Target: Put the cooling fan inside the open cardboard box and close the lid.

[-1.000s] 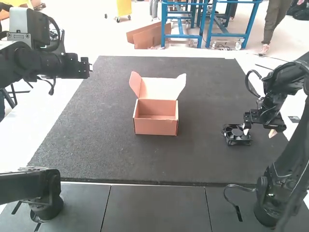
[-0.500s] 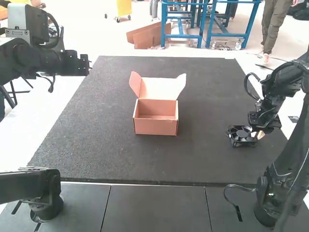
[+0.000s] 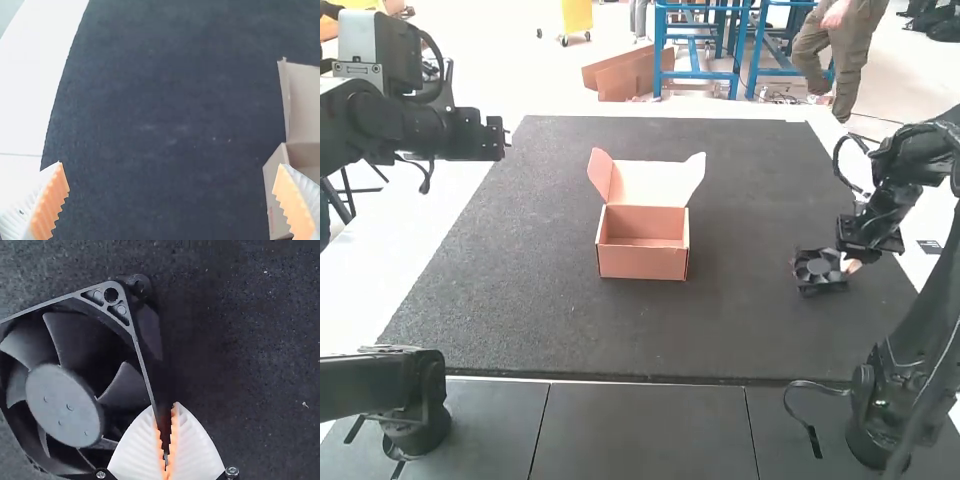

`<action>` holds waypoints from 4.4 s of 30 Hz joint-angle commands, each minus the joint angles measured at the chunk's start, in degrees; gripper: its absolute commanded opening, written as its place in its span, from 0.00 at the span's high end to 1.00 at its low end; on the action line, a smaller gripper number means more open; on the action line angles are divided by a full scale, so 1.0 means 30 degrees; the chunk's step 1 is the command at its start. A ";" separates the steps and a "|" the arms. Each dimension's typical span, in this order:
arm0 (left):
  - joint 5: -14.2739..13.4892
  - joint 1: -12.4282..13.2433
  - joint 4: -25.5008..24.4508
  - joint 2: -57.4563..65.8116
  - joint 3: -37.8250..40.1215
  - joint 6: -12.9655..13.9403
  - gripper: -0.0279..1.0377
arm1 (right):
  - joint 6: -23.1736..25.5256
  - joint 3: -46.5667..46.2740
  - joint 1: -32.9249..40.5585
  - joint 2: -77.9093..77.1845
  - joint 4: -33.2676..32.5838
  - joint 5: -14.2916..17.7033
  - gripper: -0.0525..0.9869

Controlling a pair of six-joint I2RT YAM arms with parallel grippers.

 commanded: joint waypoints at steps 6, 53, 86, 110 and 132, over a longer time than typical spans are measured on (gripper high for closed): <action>-0.0007 -0.0081 0.0253 0.0009 -0.0052 -0.0114 0.07 | 0.2729 0.2516 -0.0136 -0.5081 -0.1681 -0.2516 0.96; -0.0007 -0.0081 0.0019 -0.1104 -0.1049 0.0121 0.07 | 1.4565 0.9108 1.6710 0.0368 -0.3380 -0.3600 0.96; -0.0124 -0.0081 0.0371 -0.0987 -0.0785 0.0091 0.07 | 1.2426 1.2126 1.5480 0.6755 -0.2208 -0.2310 0.76; 0.0638 -0.0989 0.3359 0.4169 0.0446 0.0121 0.07 | 0.5951 1.2565 1.1788 0.1130 -0.0831 -0.1490 0.08; 0.0433 -0.2015 0.6962 1.1171 0.3317 -0.0114 0.07 | 0.5483 1.0368 1.1642 0.2126 0.5146 -0.0934 0.08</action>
